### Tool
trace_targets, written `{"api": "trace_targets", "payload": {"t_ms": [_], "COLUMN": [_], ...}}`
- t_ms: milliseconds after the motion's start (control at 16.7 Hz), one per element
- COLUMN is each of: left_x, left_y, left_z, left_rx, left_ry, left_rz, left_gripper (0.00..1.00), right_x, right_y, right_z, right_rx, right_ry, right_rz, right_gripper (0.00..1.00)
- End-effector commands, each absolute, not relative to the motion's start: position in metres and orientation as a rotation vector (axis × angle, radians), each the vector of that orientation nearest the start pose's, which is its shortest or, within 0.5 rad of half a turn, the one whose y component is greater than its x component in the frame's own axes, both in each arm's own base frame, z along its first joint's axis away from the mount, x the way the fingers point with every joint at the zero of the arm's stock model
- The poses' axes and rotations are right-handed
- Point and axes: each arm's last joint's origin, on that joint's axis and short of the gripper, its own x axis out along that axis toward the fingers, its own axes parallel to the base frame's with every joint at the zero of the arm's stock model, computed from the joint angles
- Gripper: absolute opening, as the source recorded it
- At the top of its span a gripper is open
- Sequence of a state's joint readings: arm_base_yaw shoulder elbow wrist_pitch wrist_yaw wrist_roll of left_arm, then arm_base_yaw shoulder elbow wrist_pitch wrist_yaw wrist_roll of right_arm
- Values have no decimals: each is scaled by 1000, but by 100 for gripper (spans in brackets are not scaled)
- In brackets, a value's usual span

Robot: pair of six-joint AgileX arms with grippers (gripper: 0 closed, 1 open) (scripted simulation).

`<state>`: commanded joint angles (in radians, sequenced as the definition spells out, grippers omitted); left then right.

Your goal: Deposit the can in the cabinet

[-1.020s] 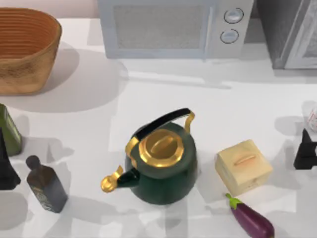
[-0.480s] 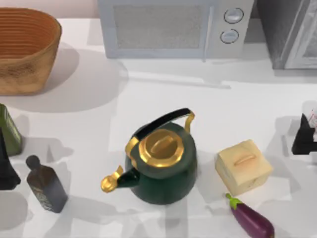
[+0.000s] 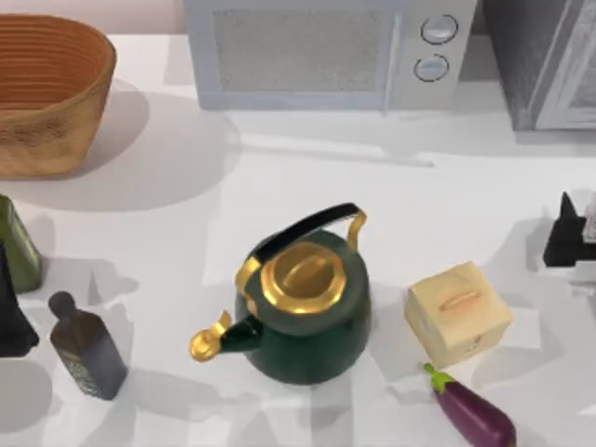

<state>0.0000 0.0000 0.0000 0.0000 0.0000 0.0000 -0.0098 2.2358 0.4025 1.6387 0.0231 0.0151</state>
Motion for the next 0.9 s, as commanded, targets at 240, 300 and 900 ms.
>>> {"api": "trace_targets", "payload": {"t_ms": [240,300,900], "left_x": [106,106,106], "left_y": [-1,-1,-1], "left_z": [160,160,160], "left_rx": [0,0,0], "left_ry": [0,0,0], "left_rz": [0,0,0], "left_gripper": [100,100,100], "right_x": [288,290,291], "right_y": [-2,-2,-2], "right_z": [35,35,35], "right_rx": [2,2,2], "right_ry": [194,194,194], "right_rz": [-10,-10,-10], "right_gripper": [100,100,70]}}
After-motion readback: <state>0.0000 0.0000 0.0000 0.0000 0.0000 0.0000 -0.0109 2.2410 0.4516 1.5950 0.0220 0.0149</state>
